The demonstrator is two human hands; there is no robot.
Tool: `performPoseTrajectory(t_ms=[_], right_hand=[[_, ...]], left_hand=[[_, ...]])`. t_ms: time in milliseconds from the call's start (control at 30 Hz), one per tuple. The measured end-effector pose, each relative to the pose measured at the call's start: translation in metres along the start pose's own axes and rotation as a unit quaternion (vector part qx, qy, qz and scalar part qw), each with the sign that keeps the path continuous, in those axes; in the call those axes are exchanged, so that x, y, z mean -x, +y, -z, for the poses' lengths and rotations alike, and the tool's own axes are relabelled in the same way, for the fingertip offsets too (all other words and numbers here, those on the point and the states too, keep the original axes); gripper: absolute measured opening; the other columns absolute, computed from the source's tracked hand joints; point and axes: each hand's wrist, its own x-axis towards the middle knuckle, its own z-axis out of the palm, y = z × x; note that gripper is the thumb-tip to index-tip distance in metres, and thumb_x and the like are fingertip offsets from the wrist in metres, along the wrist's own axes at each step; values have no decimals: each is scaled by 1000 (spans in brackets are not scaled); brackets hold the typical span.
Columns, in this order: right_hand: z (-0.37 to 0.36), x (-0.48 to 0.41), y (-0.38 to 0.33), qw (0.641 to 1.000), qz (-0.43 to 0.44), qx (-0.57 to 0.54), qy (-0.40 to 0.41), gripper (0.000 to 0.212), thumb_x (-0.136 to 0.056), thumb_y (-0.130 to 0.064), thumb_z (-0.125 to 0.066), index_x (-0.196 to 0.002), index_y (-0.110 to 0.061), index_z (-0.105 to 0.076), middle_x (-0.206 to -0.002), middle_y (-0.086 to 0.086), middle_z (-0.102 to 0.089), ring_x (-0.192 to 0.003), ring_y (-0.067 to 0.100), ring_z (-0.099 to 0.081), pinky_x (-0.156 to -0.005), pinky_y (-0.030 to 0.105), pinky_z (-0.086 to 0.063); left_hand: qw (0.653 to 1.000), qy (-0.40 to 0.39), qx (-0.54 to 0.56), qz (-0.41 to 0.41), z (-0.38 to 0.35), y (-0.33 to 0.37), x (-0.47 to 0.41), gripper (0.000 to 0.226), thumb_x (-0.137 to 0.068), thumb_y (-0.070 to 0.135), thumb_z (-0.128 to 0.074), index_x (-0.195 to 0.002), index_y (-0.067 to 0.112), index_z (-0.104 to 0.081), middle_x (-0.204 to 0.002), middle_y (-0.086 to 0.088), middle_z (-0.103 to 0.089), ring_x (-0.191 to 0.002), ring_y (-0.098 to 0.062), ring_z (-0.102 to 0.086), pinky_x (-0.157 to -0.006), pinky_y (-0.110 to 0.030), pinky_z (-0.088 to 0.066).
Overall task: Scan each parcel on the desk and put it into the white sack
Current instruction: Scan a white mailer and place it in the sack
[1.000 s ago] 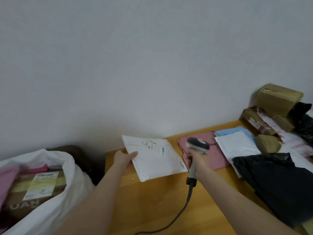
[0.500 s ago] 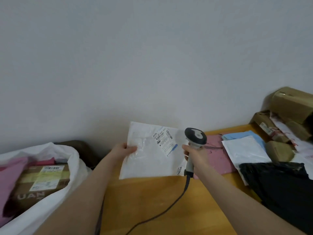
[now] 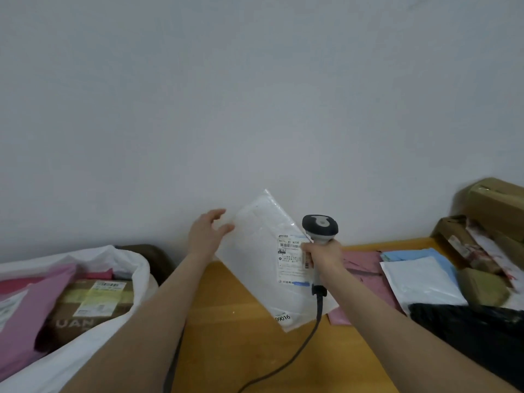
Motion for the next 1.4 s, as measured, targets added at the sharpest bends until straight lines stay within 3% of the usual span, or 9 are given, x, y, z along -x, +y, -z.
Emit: performPoseTrajectory(t_ms=[67, 167, 267, 433, 567, 700, 967, 1133, 1400], right_hand=[[2, 0, -8, 1000, -11, -15, 8, 19, -71, -11, -76, -79, -10, -58, -77, 11, -68, -73, 30, -65, -75, 46, -58], [9, 8, -21, 999, -11, -39, -7, 16, -75, -6, -73, -76, -8, -58, -66, 9, -61, -62, 25, -59, -69, 41, -54], [12, 18, -29, 997, -18, -65, -46, 18, -79, 1, -69, -71, -6, -55, -51, 7, -51, -44, 18, -47, -51, 30, -44], [17, 28, -35, 995, -29, -76, -62, 18, -80, 4, -66, -71, -5, -53, -48, 7, -49, -38, 15, -45, -46, 26, -43], [20, 33, -30, 993, -15, -111, -35, 24, -81, 0, -68, -66, -8, -51, -54, 6, -52, -44, 16, -45, -50, 26, -42], [22, 44, -16, 993, -5, -122, -2, 20, -82, -17, -75, -76, -6, -59, -62, 8, -60, -53, 19, -52, -57, 30, -47], [7, 87, 12, 992, -20, -113, -50, 12, -85, -3, -64, -73, 0, -63, -52, 12, -60, -42, 19, -48, -50, 30, -43], [2, 105, 14, 996, 6, -80, -50, 15, -83, -8, -65, -71, 0, -65, -53, 13, -63, -48, 22, -54, -61, 36, -49], [0, 110, 10, 997, -4, -56, -53, 15, -84, -8, -63, -72, 0, -65, -50, 8, -61, -41, 16, -51, -53, 30, -48]], left_hand=[[989, 63, 90, 102, -6, -17, 10, 77, -80, 31, -75, -144, 14, -36, -141, -10, -44, -127, -28, -44, -106, -45, -38], [956, -27, 187, 225, -20, -39, 35, 80, -85, 28, -71, -148, 6, -27, -145, -17, -41, -130, -33, -42, -106, -42, -37], [947, -81, 209, 231, -34, -46, 49, 65, -90, 23, -64, -144, 3, -34, -139, -15, -48, -123, -31, -49, -90, -37, -46], [886, -89, 381, 249, -42, -47, 56, 32, -87, 10, -66, -116, 1, -58, -118, -18, -64, -93, -27, -65, -71, -33, -55], [882, -84, 394, 246, -42, -47, 61, 33, -85, 8, -69, -116, -1, -60, -107, -15, -68, -88, -27, -67, -70, -33, -56], [868, -59, 418, 261, -46, -46, 66, 25, -86, 8, -68, -109, 1, -60, -98, -10, -69, -85, -24, -67, -69, -32, -56], [859, -39, 429, 279, -58, -50, 75, 21, -86, 5, -66, -106, 4, -59, -95, -9, -67, -84, -24, -65, -70, -31, -54], [854, -22, 433, 289, -64, -50, 76, 24, -86, 4, -67, -109, 2, -59, -100, -11, -66, -87, -24, -64, -67, -29, -53], [854, -10, 430, 292, -66, -53, 76, 23, -86, 5, -67, -108, 3, -60, -106, -13, -66, -91, -26, -65, -66, -28, -53]])
